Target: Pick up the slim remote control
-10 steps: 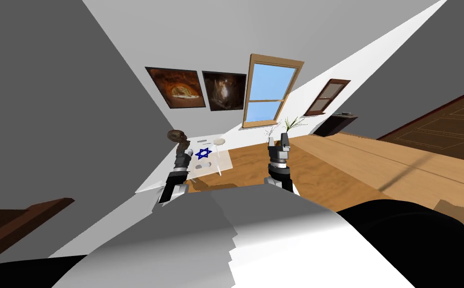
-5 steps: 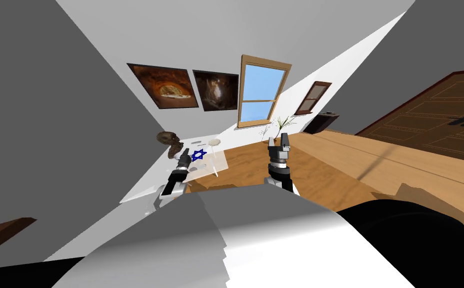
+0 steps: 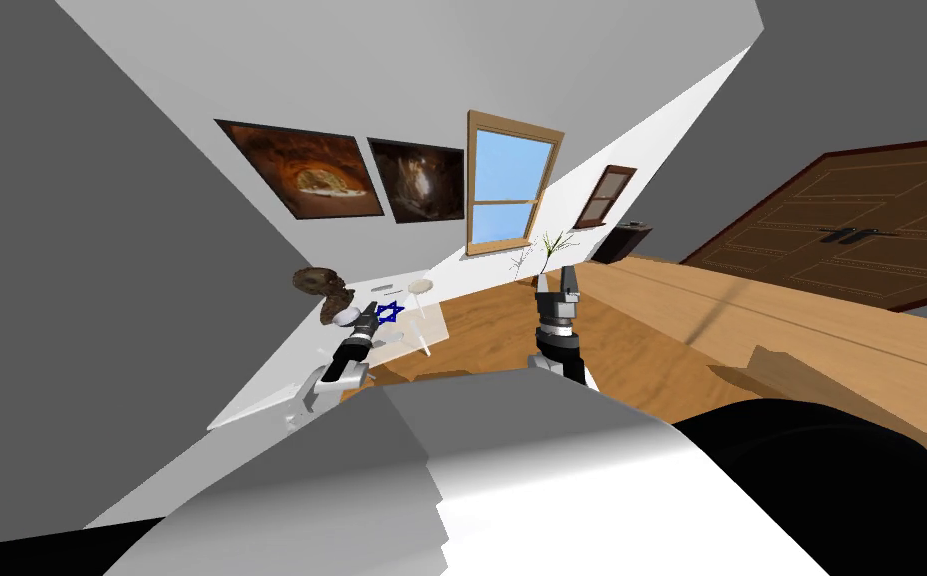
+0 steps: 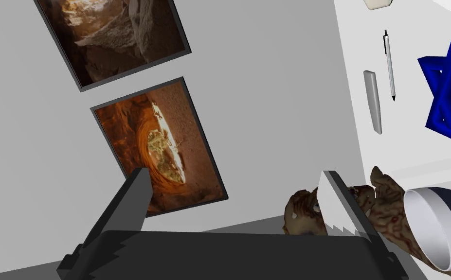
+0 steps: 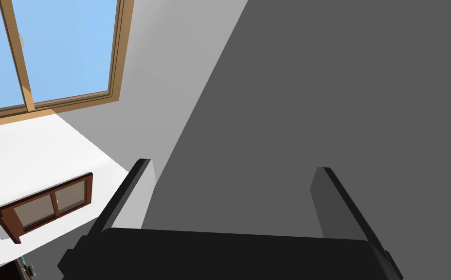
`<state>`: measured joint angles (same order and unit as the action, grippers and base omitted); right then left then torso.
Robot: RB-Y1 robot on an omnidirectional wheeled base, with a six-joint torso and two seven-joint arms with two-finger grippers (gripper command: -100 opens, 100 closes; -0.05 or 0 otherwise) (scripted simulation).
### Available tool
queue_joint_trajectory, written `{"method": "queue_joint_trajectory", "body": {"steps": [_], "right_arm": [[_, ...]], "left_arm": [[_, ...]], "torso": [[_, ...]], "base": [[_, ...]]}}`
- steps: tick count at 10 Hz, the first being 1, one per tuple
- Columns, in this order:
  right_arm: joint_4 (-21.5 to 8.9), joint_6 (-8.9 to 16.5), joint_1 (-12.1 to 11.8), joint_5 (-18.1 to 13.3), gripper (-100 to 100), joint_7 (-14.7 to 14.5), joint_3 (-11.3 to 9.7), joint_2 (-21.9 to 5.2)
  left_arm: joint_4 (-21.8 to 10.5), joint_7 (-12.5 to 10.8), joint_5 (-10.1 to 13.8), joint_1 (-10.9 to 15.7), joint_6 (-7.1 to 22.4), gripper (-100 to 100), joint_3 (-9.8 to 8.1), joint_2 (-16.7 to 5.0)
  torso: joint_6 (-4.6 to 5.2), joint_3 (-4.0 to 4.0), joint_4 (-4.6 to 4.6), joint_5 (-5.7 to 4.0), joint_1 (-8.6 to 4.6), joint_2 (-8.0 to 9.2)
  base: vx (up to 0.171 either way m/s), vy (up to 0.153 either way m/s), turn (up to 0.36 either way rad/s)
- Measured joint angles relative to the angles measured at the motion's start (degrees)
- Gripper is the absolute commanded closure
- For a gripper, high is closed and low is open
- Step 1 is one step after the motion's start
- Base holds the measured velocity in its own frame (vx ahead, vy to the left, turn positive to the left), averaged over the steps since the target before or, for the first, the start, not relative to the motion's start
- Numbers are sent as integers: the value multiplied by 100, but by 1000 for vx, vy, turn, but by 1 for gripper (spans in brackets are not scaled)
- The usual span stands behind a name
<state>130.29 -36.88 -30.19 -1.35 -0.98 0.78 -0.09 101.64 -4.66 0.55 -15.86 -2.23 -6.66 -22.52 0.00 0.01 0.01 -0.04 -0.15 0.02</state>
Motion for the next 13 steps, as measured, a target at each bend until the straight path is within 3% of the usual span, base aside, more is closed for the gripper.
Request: {"method": "queue_joint_trajectory", "body": {"steps": [6, 9, 13], "right_arm": [[0, 0, 0, 0, 0, 0, 0, 0], [0, 0, -1, 0, 0, 0, 1, 0], [0, 0, 0, 0, 0, 0, 1, 0]], "left_arm": [[-1174, 15, 232, 502, 688, -100, -119, -565], [-1498, 66, 306, 659, 1192, -100, -190, -690], [-2080, 74, 490, 860, 1554, -100, -262, -951]], "torso": [[0, -1, 0, 1, 5, -1], [-5, 0, 0, 1, 9, 1], [-2, 1, 0, 2, 9, 2]], "base": [[5, -37, -125], [3, -20, -77], [1, -18, -130]]}}
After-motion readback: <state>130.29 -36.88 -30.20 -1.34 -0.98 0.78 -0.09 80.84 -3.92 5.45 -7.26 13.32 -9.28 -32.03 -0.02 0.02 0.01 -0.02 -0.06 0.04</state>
